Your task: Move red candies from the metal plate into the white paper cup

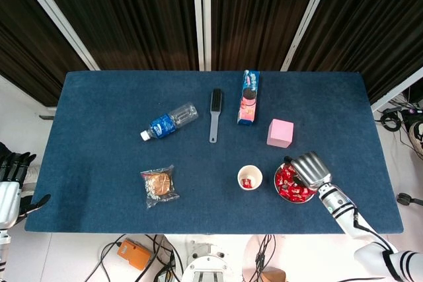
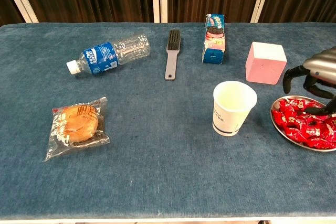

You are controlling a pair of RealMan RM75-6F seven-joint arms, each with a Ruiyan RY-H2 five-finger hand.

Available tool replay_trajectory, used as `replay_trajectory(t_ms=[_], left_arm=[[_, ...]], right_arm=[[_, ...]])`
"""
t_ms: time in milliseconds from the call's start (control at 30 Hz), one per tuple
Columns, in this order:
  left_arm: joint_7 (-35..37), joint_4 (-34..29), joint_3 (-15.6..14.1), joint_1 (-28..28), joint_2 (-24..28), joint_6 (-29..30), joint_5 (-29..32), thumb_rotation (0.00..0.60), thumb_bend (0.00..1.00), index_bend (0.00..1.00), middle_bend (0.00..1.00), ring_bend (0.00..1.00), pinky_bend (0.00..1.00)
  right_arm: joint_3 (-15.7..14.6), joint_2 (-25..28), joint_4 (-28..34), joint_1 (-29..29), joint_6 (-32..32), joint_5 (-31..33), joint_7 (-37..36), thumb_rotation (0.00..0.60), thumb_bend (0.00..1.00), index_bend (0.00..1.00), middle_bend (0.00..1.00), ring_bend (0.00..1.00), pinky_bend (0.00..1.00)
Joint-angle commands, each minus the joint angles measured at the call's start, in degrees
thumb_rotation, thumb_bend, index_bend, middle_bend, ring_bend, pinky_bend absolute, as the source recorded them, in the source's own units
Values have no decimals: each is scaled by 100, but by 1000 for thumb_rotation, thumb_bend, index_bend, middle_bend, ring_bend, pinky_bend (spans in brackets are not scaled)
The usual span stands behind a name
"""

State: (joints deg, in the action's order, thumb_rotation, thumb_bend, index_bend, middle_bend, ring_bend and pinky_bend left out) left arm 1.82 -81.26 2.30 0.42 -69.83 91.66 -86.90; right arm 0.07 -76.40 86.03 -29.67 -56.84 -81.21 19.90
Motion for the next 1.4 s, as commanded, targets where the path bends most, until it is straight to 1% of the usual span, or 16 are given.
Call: replay_trajectory(t_ms=[33, 500, 733, 900, 1000, 1100, 1267, 1400], left_arm=[[8, 1, -5, 12, 3, 4, 8, 600, 0, 123, 111, 0, 0], [63, 101, -4, 19, -32, -34, 45, 600, 0, 123, 111, 0, 0], [99, 167, -7, 14, -59, -74, 65, 600, 0, 123, 111, 0, 0], [128, 206, -2, 14, -62, -81, 73, 600, 0, 123, 111, 0, 0], [155, 230, -5, 20, -72, -83, 79, 600, 0, 123, 111, 0, 0], [178, 259, -11, 30, -87, -79, 81, 600, 0, 123, 111, 0, 0], [209, 296, -15, 30, -114, -77, 68, 600, 0, 123, 111, 0, 0], [221, 307, -10, 16, -125, -60, 35, 600, 0, 123, 111, 0, 0]], right_arm=[[-1, -101, -104, -65, 109, 38, 28, 600, 422, 469, 902, 1000, 1000], [19, -308, -247, -150, 321, 254, 164, 600, 423, 490, 902, 1000, 1000], [44, -375, -269, -215, 389, 303, 215, 600, 446, 511, 902, 1000, 1000], [53, -435, -297, -270, 428, 308, 266, 600, 514, 567, 902, 1000, 1000], [56, -467, -318, -277, 413, 310, 279, 600, 593, 644, 902, 1000, 1000], [42, -451, -298, -243, 314, 254, 241, 600, 647, 694, 902, 1000, 1000], [-6, -281, -159, -123, 39, 95, 153, 600, 658, 729, 902, 1000, 1000], [-44, -21, 105, 5, -284, -102, 119, 600, 660, 734, 902, 1000, 1000]])
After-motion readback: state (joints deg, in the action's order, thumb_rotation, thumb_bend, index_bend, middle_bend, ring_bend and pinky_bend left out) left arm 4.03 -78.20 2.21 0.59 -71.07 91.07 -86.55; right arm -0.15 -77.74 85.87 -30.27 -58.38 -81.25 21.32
